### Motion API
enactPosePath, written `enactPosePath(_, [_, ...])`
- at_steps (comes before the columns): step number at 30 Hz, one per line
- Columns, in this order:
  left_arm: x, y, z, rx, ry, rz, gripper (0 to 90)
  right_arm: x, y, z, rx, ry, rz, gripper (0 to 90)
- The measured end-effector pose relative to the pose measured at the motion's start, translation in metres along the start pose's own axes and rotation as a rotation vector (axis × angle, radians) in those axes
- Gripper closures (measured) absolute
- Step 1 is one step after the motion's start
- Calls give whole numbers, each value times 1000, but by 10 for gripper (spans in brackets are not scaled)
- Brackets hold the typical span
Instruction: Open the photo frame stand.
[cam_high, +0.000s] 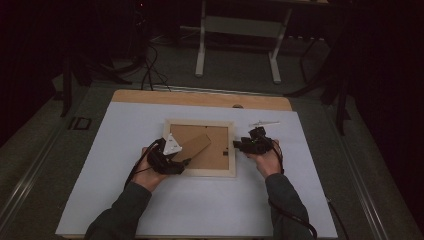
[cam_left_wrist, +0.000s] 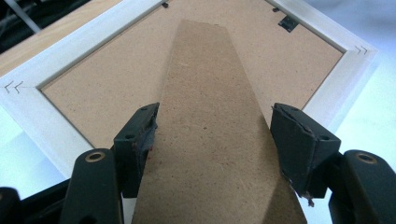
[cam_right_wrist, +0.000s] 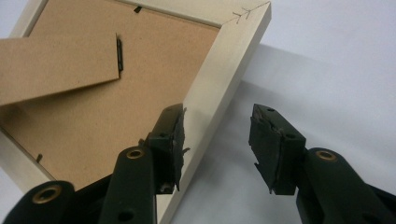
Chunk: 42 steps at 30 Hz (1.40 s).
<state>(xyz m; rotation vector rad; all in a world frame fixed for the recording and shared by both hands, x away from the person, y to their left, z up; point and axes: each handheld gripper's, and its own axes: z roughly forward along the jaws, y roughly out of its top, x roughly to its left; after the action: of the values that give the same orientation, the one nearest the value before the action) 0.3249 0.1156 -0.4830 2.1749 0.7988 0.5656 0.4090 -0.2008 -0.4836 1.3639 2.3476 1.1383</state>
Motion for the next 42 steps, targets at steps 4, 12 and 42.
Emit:
enactPosePath(4, [-3,0,-2,-6,15,19,367,0,4,2,-9,3,13,544])
enactPosePath(12, [-8,-2,-5,-27,33,38,367,0,11,7,-16,21,43,544])
enactPosePath(42, [-14,-3,-11,-91,51,99,366,-22,17,16,11,218,286,604])
